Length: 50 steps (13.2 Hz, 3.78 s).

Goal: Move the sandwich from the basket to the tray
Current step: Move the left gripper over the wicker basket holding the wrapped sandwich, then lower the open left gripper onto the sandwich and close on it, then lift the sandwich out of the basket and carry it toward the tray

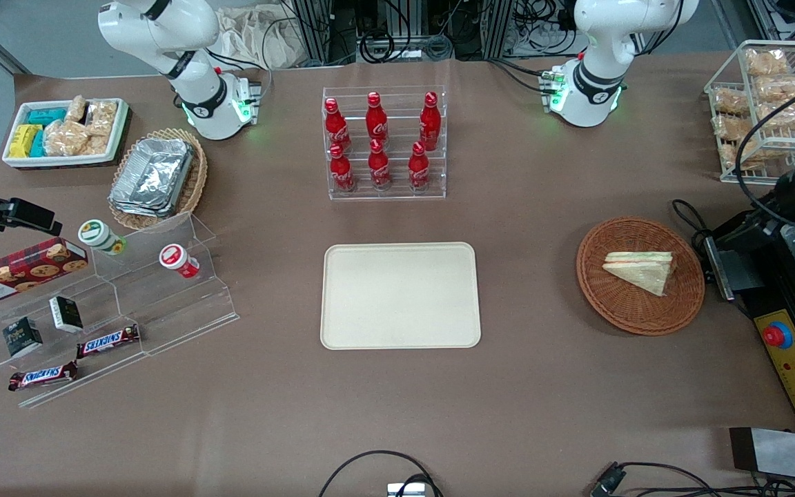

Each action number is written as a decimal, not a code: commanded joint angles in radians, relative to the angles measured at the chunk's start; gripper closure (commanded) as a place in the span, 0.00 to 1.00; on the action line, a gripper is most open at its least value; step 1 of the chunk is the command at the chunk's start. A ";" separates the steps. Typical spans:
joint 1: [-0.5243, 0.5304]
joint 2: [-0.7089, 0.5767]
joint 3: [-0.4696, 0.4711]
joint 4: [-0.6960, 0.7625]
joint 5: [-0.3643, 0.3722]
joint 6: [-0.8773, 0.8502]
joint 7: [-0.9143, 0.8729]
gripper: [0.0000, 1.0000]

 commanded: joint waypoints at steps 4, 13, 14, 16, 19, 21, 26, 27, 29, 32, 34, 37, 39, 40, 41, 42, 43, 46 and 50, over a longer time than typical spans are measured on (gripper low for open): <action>0.019 -0.105 0.038 -0.396 -0.002 0.352 -0.033 0.00; 0.030 -0.059 0.043 -0.664 -0.042 0.728 -0.156 0.00; 0.030 -0.050 0.043 -0.677 -0.045 0.758 -0.156 0.00; 0.030 -0.033 0.043 -0.714 -0.045 0.822 -0.156 0.00; 0.030 0.002 0.043 -0.745 -0.046 0.893 -0.156 0.00; 0.030 0.028 0.043 -0.757 -0.046 0.937 -0.156 0.00; 0.027 0.073 0.041 -0.759 -0.046 0.992 -0.156 0.00; 0.025 0.083 0.040 -0.759 -0.046 1.000 -0.156 0.02; 0.024 0.085 0.040 -0.759 -0.046 1.002 -0.156 0.21; 0.019 0.085 0.038 -0.757 -0.046 1.000 -0.156 0.69; 0.019 0.079 0.037 -0.757 -0.046 0.994 -0.155 0.75; 0.018 0.047 0.035 -0.756 -0.045 0.959 -0.144 0.75; 0.018 0.007 0.035 -0.748 -0.029 0.910 -0.136 0.75; 0.018 -0.017 0.034 -0.745 -0.020 0.875 -0.126 0.75; 0.018 -0.042 0.022 -0.736 -0.017 0.849 -0.097 0.75; 0.018 -0.060 0.005 -0.715 -0.014 0.809 -0.068 0.75; 0.018 -0.074 -0.012 -0.683 -0.012 0.749 -0.051 0.75; 0.018 -0.096 -0.080 -0.555 0.072 0.542 -0.015 0.75; 0.018 -0.100 -0.201 -0.464 0.118 0.440 -0.003 0.75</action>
